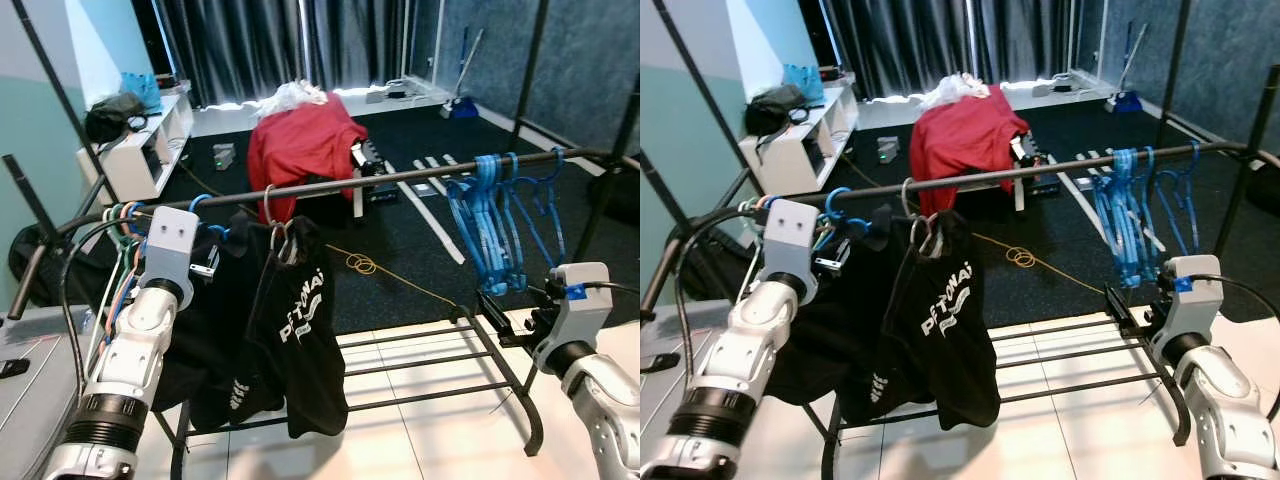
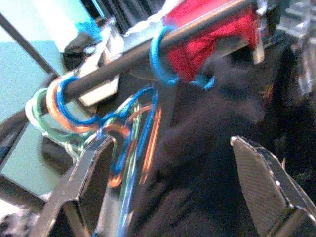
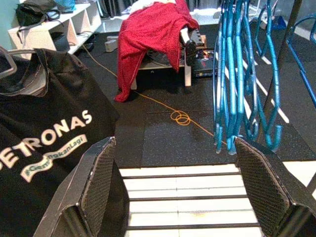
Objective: Hang hanger
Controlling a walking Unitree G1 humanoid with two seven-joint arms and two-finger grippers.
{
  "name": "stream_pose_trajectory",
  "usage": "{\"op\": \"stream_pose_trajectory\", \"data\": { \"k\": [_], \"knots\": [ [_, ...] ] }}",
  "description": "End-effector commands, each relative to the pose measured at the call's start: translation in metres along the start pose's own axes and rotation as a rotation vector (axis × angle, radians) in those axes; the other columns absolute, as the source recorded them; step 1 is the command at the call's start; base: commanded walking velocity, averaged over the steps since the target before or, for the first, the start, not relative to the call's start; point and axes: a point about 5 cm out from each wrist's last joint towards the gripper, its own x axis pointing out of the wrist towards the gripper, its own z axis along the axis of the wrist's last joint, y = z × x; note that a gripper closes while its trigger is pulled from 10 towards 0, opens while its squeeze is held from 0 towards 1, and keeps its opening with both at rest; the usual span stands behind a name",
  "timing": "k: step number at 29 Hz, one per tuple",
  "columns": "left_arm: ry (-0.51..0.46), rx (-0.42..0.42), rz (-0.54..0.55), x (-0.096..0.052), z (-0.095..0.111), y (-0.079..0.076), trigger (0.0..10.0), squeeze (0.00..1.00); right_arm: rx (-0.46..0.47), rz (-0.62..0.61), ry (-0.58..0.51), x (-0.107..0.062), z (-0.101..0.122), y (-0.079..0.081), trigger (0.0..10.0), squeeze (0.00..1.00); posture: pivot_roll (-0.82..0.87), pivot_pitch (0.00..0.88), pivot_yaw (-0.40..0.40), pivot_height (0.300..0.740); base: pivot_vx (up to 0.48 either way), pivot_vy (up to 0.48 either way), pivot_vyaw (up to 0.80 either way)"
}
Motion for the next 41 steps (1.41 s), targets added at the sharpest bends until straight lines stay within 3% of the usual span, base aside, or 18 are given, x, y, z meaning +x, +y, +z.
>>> {"op": "stream_pose_trajectory", "data": {
  "k": [1, 17, 25, 41],
  "knots": [
    [0.001, 0.074, 0.005, 0.004, -0.002, 0.002, 10.0, 0.0, -0.012, 0.032, -0.017, 0.0, 0.003, 0.006, 10.0, 0.0, -0.18, 0.0, 0.071, 0.74, 0.0, 0.0, 0.0],
    [0.136, 0.05, -0.081, 0.018, -0.021, -0.013, 10.0, 0.0, -0.001, 0.024, -0.023, -0.012, 0.006, 0.005, 10.0, 0.0, -0.22, 0.0, 0.085, 0.74, 0.0, 0.0, 0.0],
    [0.285, -0.088, -0.075, 0.023, -0.037, -0.007, 10.0, 0.0, -0.003, 0.021, -0.015, -0.022, 0.008, 0.004, 10.0, 0.0, -0.24, 0.023, 0.08, 0.74, 0.0, 0.0, 0.0],
    [0.29, -0.002, -0.072, 0.027, -0.036, 0.001, 10.0, 0.0, -0.008, 0.019, -0.001, -0.034, 0.012, 0.006, 10.0, 0.0, -0.27, 0.05, 0.082, 0.74, 0.0, 0.0, 0.0]
  ]
}}
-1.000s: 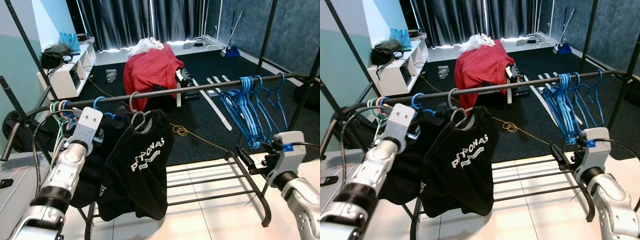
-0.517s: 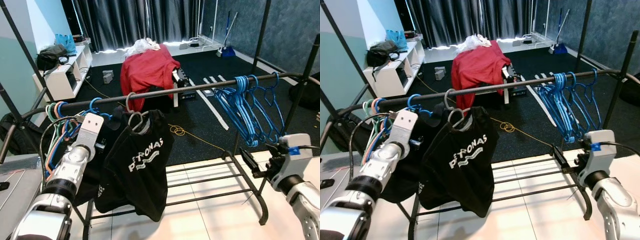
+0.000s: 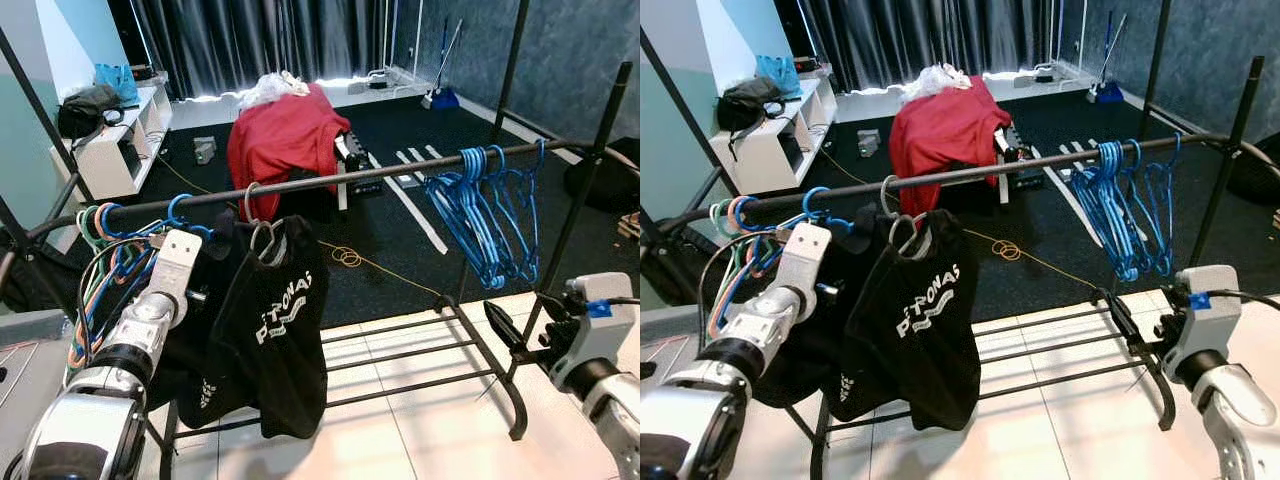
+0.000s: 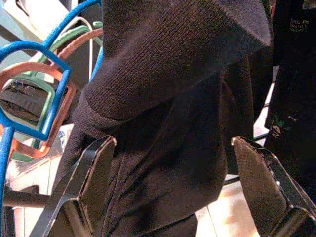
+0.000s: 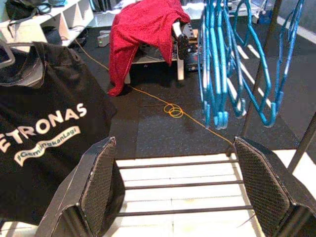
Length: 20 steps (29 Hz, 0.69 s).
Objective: Hang hanger
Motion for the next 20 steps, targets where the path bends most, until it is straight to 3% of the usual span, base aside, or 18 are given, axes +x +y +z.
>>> {"op": "stream_pose_trajectory", "data": {
  "k": [1, 4, 5, 8, 11, 16, 20],
  "knots": [
    [-0.002, 0.027, 0.032, 0.0, 0.002, 0.012, 10.0, 0.0, 0.001, 0.004, -0.004, -0.002, 0.002, 0.001, 10.0, 0.0, -0.27, 0.05, 0.082, 0.74, 0.0, 0.0, 0.0],
    [-0.055, 0.002, 0.049, 0.0, 0.012, 0.018, 10.0, 0.0, 0.002, 0.003, -0.002, -0.004, 0.003, 0.001, 10.0, 0.0, -0.27, 0.054, 0.087, 0.74, 0.0, 0.0, 0.0],
    [-0.106, -0.057, 0.053, 0.0, 0.022, 0.023, 10.0, 0.0, 0.003, 0.002, -0.001, -0.005, 0.003, 0.001, 10.0, 0.0, -0.28, 0.059, 0.089, 0.74, 0.0, 0.0, 0.0],
    [-0.149, -0.105, 0.073, -0.001, 0.03, 0.032, 10.0, 0.0, 0.006, 0.001, -0.001, -0.006, 0.004, 0.002, 10.0, 0.0, -0.28, 0.065, 0.089, 0.74, 0.0, 0.0, 0.0],
    [-0.146, -0.199, 0.162, -0.006, 0.024, 0.061, 10.0, 0.0, 0.014, -0.001, -0.001, -0.007, 0.005, 0.003, 10.0, 0.0, -0.27, 0.07, 0.083, 0.74, 0.0, 0.0, 0.0],
    [-0.087, -0.189, 0.168, -0.006, 0.014, 0.065, 10.0, 0.0, 0.017, 0.002, 0.002, -0.008, 0.006, 0.004, 10.0, 0.0, -0.28, 0.089, 0.082, 0.74, 0.0, 0.0, 0.0],
    [-0.026, -0.156, 0.099, -0.005, 0.005, 0.058, 10.0, 0.0, 0.018, 0.009, 0.006, -0.017, 0.01, 0.008, 10.0, 0.0, -0.28, 0.124, 0.085, 0.74, 0.0, 0.0, 0.0]
  ]
}}
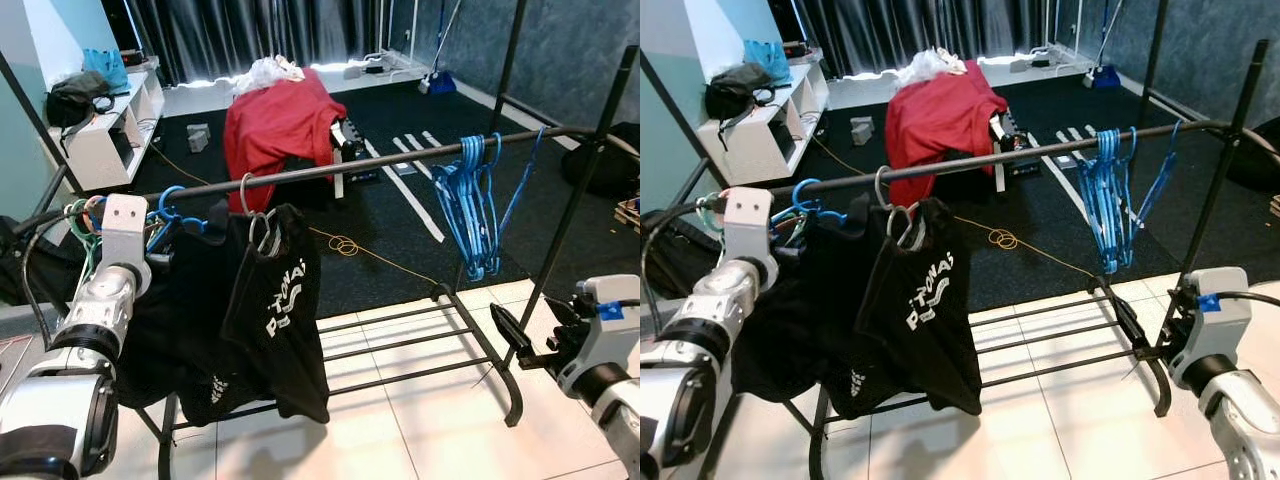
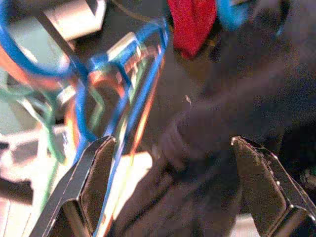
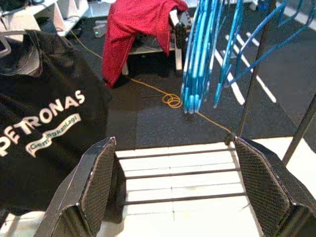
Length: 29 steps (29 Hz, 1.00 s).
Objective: Hang hanger
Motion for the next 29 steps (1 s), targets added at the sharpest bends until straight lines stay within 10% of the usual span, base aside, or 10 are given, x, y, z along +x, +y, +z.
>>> {"op": "stream_pose_trajectory", "data": {
  "k": [1, 14, 15, 29],
  "knots": [
    [0.046, 0.046, -0.024, -0.001, -0.006, 0.007, 10.0, 0.0, 0.006, 0.011, 0.001, -0.007, 0.004, 0.004, 10.0, 0.0, -0.29, 0.14, 0.087, 0.74, 0.0, 0.0, 0.0],
    [0.04, 0.029, -0.171, -0.002, -0.007, -0.001, 10.0, 0.0, -0.013, 0.01, 0.026, -0.03, 0.014, 0.007, 10.0, 0.0, -0.33, 0.208, 0.083, 0.74, 0.0, 0.0, 0.0],
    [0.042, 0.027, -0.172, -0.002, -0.007, -0.001, 0.0, 0.0, -0.016, 0.007, 0.031, -0.031, 0.014, 0.007, 10.0, 0.0, -0.33, 0.209, 0.084, 0.74, 0.0, 0.0, 0.0],
    [-0.001, 0.073, -0.121, -0.001, 0.0, 0.004, 0.0, 0.0, 0.011, -0.017, 0.03, -0.013, 0.006, 0.005, 10.0, 0.0, -0.29, 0.083, 0.105, 0.74, 0.0, 0.0, 0.0]
  ]
}}
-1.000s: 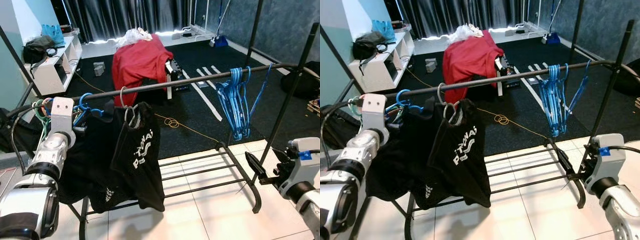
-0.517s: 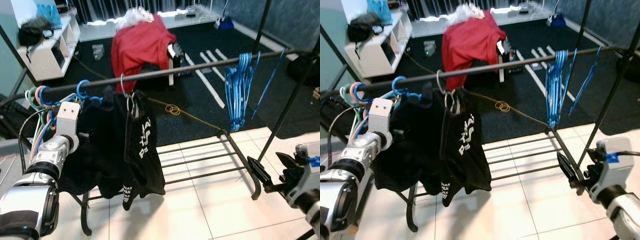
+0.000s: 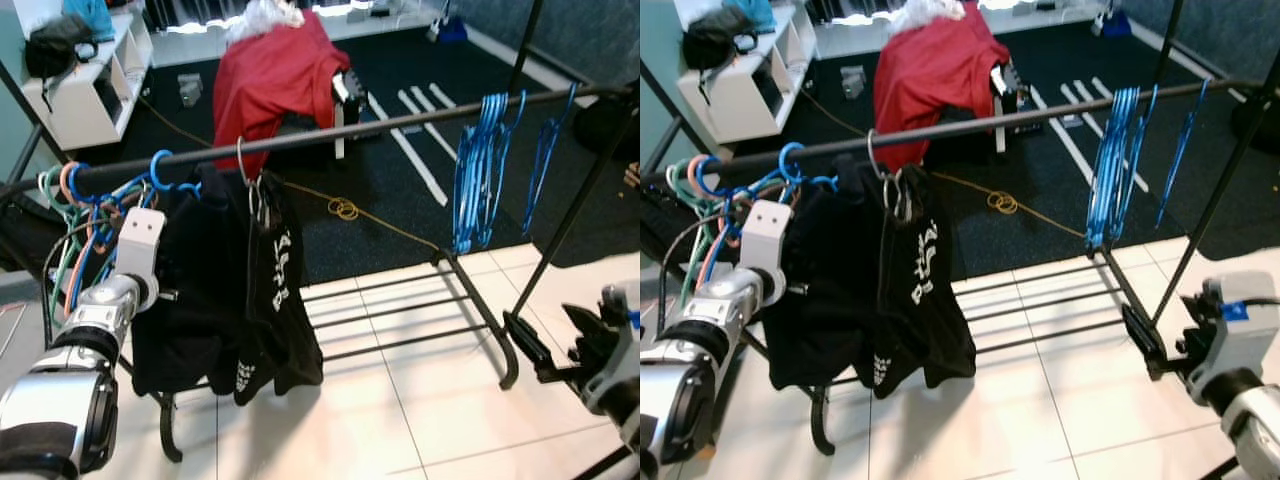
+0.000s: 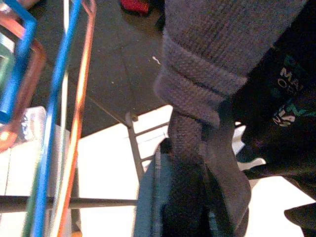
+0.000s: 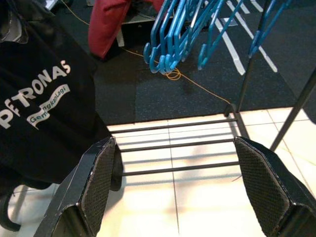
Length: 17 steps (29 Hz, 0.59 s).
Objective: Hang hanger
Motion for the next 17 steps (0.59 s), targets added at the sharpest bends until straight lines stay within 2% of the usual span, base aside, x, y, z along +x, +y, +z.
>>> {"op": "stream_pose_trajectory", "data": {
  "k": [1, 4, 9, 11, 17],
  "knots": [
    [-0.02, 0.006, 0.036, -0.003, 0.002, 0.011, 0.0, 0.0, 0.004, -0.001, 0.007, 0.001, -0.005, 0.002, 10.0, 0.0, -0.29, 0.083, 0.105, 0.74, 0.0, 0.0, 0.0],
    [-0.054, -0.012, 0.046, -0.003, 0.006, 0.013, 0.0, 0.0, 0.017, -0.006, 0.0, 0.012, -0.009, 0.0, 10.0, 0.0, -0.28, 0.043, 0.108, 0.74, 0.0, 0.0, 0.0],
    [-0.074, -0.029, 0.046, -0.003, 0.007, 0.013, 0.0, 0.0, 0.024, -0.008, -0.004, 0.017, -0.011, 0.0, 10.0, 0.0, -0.27, 0.018, 0.105, 0.74, 0.0, 0.0, 0.0],
    [-0.123, -0.079, 0.07, -0.006, 0.007, 0.018, 0.0, 0.0, 0.035, -0.013, -0.006, 0.025, -0.015, -0.003, 10.0, 0.0, -0.24, 0.0, 0.095, 0.74, 0.0, 0.0, 0.0],
    [-0.161, -0.134, 0.118, -0.011, 0.001, 0.022, 0.0, 0.0, 0.041, -0.018, -0.002, 0.035, -0.02, -0.008, 10.0, 0.0, -0.22, 0.0, 0.089, 0.74, 0.0, 0.0, 0.0]
  ]
}}
